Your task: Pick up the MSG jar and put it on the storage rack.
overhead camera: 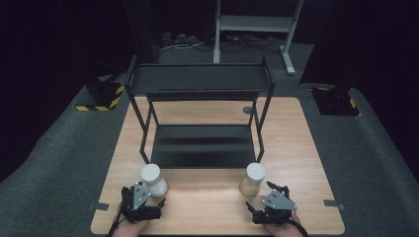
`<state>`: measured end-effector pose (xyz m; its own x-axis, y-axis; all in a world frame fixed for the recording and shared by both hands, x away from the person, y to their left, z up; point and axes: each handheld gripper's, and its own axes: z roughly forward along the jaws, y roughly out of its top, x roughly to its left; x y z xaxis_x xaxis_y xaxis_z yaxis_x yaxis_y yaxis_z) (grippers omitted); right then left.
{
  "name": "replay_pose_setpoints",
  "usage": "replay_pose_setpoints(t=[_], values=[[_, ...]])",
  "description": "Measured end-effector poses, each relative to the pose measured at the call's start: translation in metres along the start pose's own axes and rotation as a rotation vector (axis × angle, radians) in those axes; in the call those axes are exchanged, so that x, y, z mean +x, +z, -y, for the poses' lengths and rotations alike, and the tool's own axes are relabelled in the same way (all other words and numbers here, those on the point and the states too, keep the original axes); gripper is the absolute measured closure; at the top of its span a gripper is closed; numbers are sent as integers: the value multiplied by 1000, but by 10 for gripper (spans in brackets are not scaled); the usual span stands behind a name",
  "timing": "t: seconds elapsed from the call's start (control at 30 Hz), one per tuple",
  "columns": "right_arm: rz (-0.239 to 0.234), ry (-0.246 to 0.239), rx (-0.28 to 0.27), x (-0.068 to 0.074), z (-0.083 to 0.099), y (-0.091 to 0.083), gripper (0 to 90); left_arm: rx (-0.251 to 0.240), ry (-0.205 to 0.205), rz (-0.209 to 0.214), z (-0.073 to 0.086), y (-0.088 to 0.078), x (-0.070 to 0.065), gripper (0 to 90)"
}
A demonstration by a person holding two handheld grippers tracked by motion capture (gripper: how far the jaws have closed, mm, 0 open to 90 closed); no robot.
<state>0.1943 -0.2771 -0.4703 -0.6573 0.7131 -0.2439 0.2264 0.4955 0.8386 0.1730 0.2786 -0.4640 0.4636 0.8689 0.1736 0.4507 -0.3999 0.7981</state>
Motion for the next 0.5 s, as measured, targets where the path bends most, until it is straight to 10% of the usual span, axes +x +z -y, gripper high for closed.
replay_pose_setpoints(t=[0.5], values=[[-1,6,19,-1,-3,2,0,-2,6,0,0,0,0,10]])
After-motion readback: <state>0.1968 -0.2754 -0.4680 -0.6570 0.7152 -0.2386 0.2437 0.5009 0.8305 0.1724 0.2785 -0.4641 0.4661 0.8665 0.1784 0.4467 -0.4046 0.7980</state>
